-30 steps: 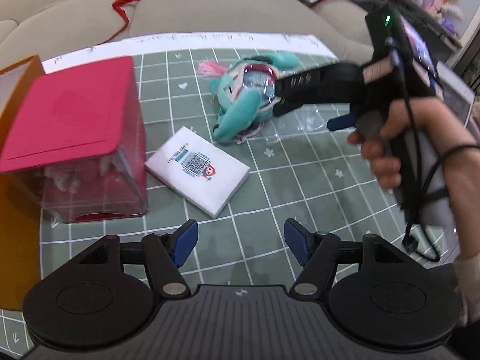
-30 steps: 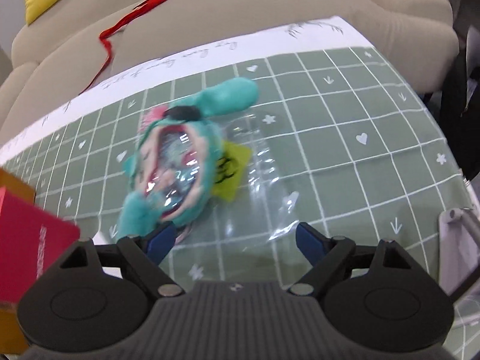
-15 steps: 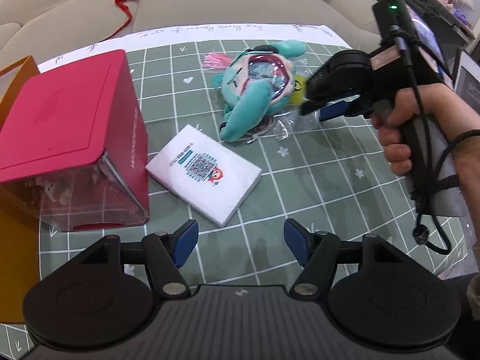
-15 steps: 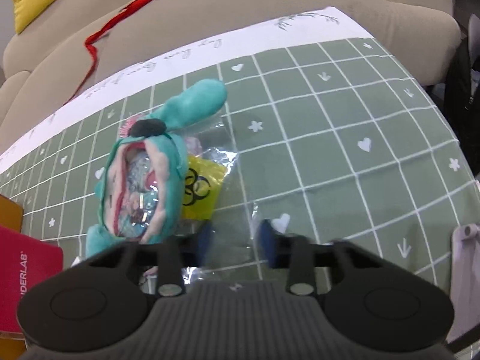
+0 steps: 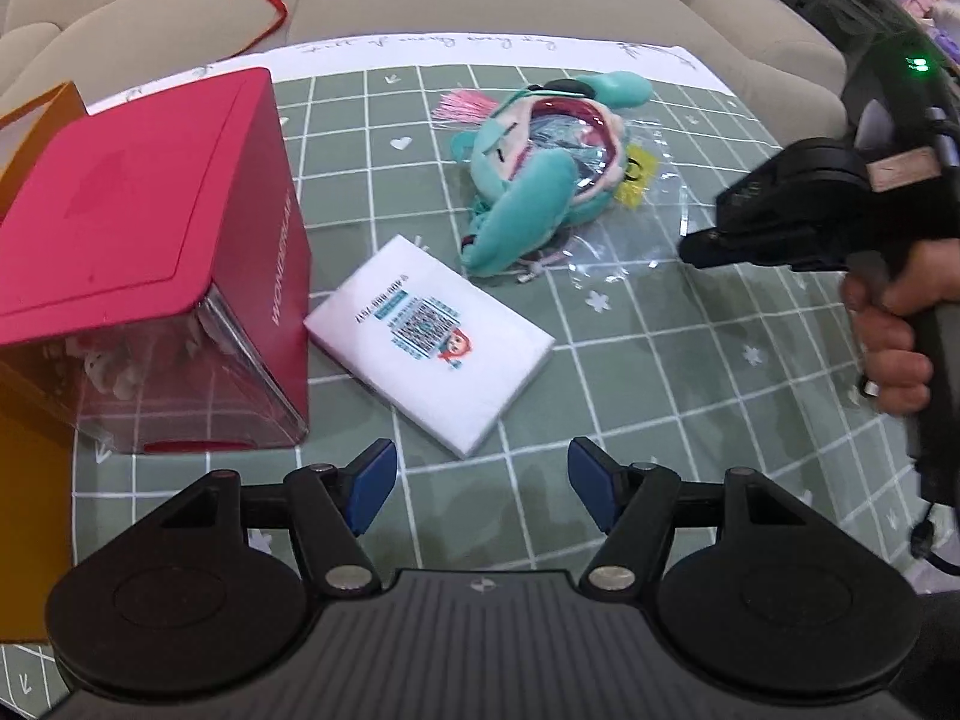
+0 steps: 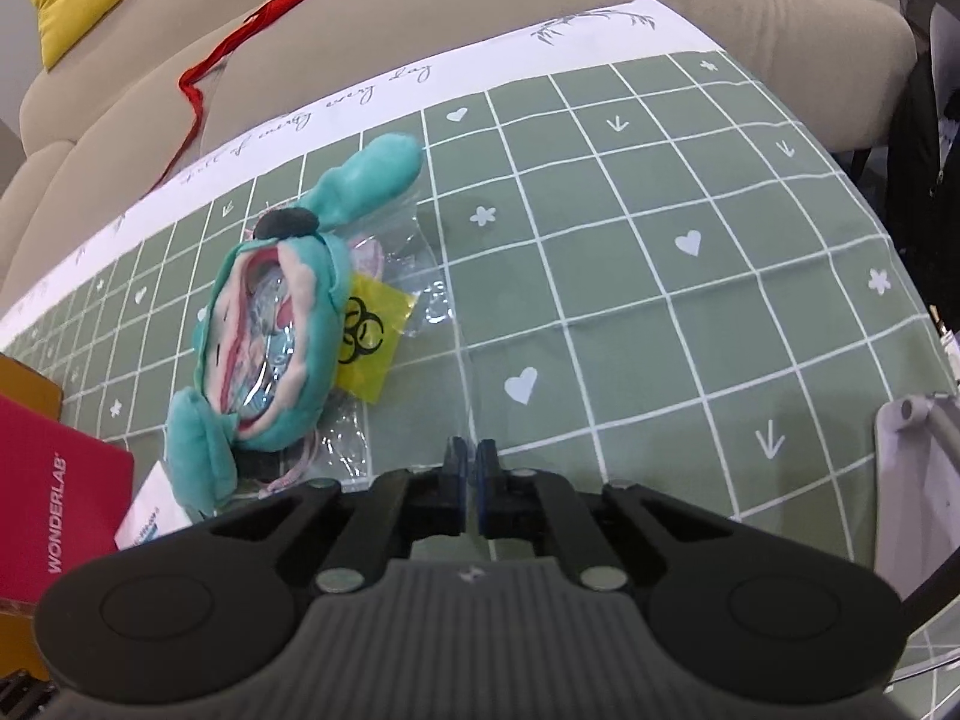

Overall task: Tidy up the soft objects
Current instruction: 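Close the right tool on the plastic bag while the left tool approaches the white card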

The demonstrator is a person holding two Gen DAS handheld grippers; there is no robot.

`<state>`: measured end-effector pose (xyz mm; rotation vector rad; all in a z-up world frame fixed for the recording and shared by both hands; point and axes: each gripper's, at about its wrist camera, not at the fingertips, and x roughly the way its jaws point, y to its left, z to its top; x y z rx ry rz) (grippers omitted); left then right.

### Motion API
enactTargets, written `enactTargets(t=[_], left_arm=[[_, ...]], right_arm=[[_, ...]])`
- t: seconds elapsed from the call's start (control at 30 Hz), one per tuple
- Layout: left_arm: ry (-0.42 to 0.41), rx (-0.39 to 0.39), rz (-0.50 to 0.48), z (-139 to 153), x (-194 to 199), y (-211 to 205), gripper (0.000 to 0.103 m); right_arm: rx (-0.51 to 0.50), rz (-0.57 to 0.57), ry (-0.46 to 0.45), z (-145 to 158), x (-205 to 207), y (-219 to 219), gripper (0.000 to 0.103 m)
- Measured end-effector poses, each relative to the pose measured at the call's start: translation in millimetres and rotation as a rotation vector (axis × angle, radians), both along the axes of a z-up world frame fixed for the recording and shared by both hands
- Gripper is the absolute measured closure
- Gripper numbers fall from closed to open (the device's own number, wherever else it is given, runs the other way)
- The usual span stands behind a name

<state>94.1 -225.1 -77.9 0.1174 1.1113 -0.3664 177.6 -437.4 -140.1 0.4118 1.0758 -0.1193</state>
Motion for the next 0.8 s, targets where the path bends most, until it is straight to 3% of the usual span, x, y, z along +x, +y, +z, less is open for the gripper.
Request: enactTargets(t=[0.37,0.5,0.8], left_arm=[[-0.016,0.011,0.036,-0.4,13.0,-2.2,0.026],[0.003,0.028,0.004,-3.3,11.2,-1.9,0.026],[-0.002,0.010,0.016,-5.6,8.8,5.0,0.026]], right_arm=[[0.030,-0.003,-0.035,7.3,-0.8,-8.5,0.103],[0.076,-0.012,-0.035,14.0,-4.0,-13.8,0.103],[0.067,0.028,-0.028,27.8,-32.3,2.1,0.103]])
